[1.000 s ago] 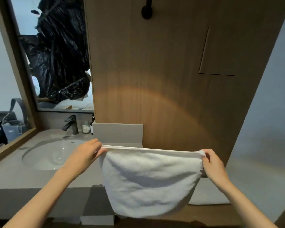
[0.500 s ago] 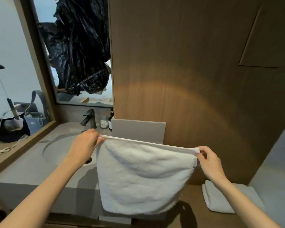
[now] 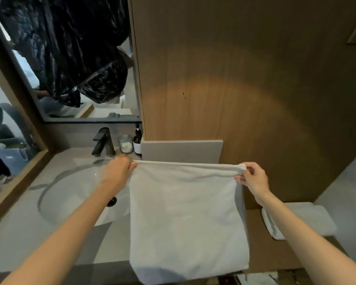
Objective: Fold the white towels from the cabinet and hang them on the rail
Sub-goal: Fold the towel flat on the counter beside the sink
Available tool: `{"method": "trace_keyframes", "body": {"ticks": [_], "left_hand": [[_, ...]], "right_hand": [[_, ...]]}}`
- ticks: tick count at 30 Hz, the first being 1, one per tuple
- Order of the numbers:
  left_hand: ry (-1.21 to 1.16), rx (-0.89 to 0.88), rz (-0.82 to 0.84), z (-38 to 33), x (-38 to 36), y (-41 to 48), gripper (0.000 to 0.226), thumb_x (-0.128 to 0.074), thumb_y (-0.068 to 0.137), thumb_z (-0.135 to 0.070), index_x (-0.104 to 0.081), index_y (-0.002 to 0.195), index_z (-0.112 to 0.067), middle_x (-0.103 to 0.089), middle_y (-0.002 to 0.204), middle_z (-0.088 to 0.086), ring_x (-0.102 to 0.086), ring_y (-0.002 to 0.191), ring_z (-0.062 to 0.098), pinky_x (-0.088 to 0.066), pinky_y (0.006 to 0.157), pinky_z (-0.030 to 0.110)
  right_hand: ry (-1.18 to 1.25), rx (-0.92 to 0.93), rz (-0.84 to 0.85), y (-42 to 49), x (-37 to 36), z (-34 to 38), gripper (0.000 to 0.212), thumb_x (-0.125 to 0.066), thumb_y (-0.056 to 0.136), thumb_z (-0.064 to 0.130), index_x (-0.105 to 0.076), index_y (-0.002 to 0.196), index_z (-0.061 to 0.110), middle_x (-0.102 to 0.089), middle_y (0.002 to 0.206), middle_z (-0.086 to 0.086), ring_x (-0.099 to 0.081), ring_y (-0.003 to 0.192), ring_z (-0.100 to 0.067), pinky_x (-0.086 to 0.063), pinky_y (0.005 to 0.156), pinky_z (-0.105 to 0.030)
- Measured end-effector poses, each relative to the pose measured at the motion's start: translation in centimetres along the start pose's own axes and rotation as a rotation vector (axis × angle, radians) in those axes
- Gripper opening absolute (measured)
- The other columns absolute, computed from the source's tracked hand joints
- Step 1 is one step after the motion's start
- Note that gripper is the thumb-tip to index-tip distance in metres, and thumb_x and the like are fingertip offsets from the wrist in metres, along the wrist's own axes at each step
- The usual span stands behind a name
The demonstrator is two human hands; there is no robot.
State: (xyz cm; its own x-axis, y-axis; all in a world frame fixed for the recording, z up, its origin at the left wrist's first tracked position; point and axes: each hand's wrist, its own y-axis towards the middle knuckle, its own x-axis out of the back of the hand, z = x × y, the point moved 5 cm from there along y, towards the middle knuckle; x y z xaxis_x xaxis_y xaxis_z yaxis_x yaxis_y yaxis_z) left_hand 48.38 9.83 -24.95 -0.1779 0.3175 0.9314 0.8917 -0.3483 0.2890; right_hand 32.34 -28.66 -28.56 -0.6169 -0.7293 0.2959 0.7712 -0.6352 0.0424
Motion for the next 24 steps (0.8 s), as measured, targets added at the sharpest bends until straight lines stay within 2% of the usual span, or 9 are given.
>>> {"method": "trace_keyframes", "body": {"ticks": [3,8,11,13,15,18,22,24], "left_hand": [[0.014,0.015,0.076,1.3,-2.5,2.0,0.032,-0.050,0.098,-0.029,-0.055,0.074,-0.009,-0.055,0.081,0.009,-0.057,0.075,0.031,-0.039,0.060,0.035],[0.077,0.003,0.163,2.7,-6.5,4.5,0.027,-0.045,0.100,-0.026,-0.062,0.099,-0.005,-0.058,0.101,0.013,-0.061,0.088,0.033,-0.044,0.069,0.039],[0.101,0.011,0.194,3.4,-8.4,6.1,0.026,-0.044,0.100,-0.024,-0.061,0.105,-0.004,-0.057,0.106,0.015,-0.061,0.093,0.035,-0.045,0.073,0.041],[0.103,0.032,0.206,4.2,-9.8,6.8,0.026,-0.043,0.100,-0.023,-0.060,0.107,-0.005,-0.057,0.107,0.015,-0.060,0.095,0.035,-0.044,0.074,0.041],[0.071,0.043,0.206,5.0,-11.2,7.3,0.024,-0.044,0.100,-0.022,-0.060,0.105,-0.006,-0.057,0.105,0.015,-0.059,0.093,0.035,-0.044,0.074,0.042],[0.033,0.055,0.192,6.0,-13.5,8.1,0.016,-0.053,0.095,-0.016,-0.064,0.097,-0.005,-0.058,0.097,0.016,-0.061,0.085,0.038,-0.050,0.072,0.045],[0.018,0.155,0.350,6.6,-16.5,9.2,0.024,-0.051,0.095,-0.027,-0.068,0.105,-0.013,-0.062,0.106,0.010,-0.062,0.095,0.033,-0.051,0.078,0.041],[0.006,0.180,0.362,6.7,-17.8,9.5,0.024,-0.054,0.094,-0.029,-0.068,0.105,-0.013,-0.063,0.107,0.010,-0.061,0.097,0.031,-0.051,0.079,0.039]], "right_hand": [[-0.013,-0.050,-0.019,1.3,-1.5,-0.8,0.015,-0.061,0.093,0.008,-0.059,0.106,0.015,-0.061,0.107,-0.008,-0.062,0.099,-0.024,-0.056,0.086,-0.036],[-0.047,-0.081,-0.036,3.8,-3.5,-2.3,0.011,-0.058,0.095,0.011,-0.059,0.106,0.013,-0.060,0.101,-0.004,-0.063,0.093,-0.021,-0.057,0.084,-0.034],[-0.086,-0.081,-0.032,5.8,-4.9,-3.1,0.008,-0.056,0.097,0.013,-0.058,0.104,0.014,-0.061,0.098,-0.004,-0.063,0.087,-0.020,-0.056,0.079,-0.030],[-0.132,-0.081,-0.016,7.6,-6.1,-4.0,0.007,-0.055,0.098,0.015,-0.058,0.104,0.015,-0.060,0.093,0.000,-0.064,0.085,-0.020,-0.056,0.079,-0.030],[-0.195,-0.097,0.009,9.5,-7.3,-5.0,0.007,-0.054,0.098,0.016,-0.058,0.103,0.016,-0.061,0.090,0.001,-0.064,0.083,-0.021,-0.058,0.082,-0.037],[-0.314,-0.146,0.050,12.5,-8.8,-7.3,0.007,-0.054,0.097,0.017,-0.060,0.096,0.021,-0.066,0.095,-0.007,-0.067,0.088,-0.029,-0.058,0.082,-0.049],[-0.429,-0.254,0.083,14.8,-10.2,-10.6,0.013,-0.055,0.092,0.016,-0.060,0.085,0.026,-0.069,0.100,-0.012,-0.067,0.093,-0.035,-0.057,0.081,-0.049],[-0.501,-0.272,0.074,14.9,-10.8,-11.2,0.011,-0.054,0.092,0.015,-0.063,0.094,0.020,-0.068,0.106,-0.013,-0.063,0.102,-0.037,-0.053,0.086,-0.043]]}}
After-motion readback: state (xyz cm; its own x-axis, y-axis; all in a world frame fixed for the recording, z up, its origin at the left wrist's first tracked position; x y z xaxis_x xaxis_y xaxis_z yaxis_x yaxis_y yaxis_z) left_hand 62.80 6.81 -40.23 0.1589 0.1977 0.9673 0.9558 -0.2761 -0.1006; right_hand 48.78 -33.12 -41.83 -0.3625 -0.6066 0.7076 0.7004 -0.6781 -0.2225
